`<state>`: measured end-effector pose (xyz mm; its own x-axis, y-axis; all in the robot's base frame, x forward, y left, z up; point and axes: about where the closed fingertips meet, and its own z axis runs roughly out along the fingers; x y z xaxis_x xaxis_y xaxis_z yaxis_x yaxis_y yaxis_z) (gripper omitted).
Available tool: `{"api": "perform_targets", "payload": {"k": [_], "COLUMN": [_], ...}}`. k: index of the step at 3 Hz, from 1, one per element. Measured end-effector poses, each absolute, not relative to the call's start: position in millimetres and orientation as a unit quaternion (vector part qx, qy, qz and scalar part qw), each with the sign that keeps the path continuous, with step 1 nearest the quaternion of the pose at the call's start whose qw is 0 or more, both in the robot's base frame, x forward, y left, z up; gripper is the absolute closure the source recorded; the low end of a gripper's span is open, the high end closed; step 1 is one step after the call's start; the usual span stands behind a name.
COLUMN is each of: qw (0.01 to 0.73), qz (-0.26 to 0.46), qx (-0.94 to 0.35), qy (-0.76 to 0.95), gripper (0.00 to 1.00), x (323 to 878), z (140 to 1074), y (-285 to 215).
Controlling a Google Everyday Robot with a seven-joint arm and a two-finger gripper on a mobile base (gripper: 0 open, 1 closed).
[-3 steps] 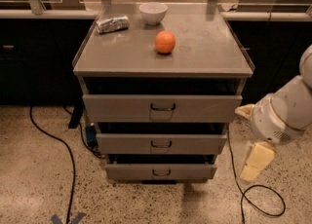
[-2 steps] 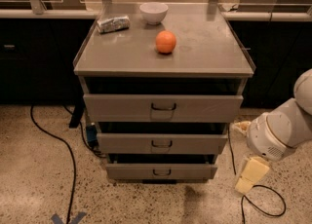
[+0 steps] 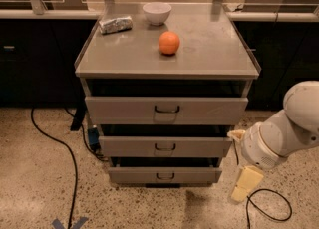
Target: Open bottom drawer
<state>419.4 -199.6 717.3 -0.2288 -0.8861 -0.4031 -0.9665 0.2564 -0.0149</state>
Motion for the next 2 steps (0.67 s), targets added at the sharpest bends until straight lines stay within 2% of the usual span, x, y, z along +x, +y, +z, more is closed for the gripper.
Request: {"api": "perform_targets", "payload": {"k": [2], "qw": [0.158], "qz": [0.137], "qx": [-0.592], "qy": [0.779], "gripper": [0.00], "x": [427.5], "z": [626.8], "y": [-196.5]}}
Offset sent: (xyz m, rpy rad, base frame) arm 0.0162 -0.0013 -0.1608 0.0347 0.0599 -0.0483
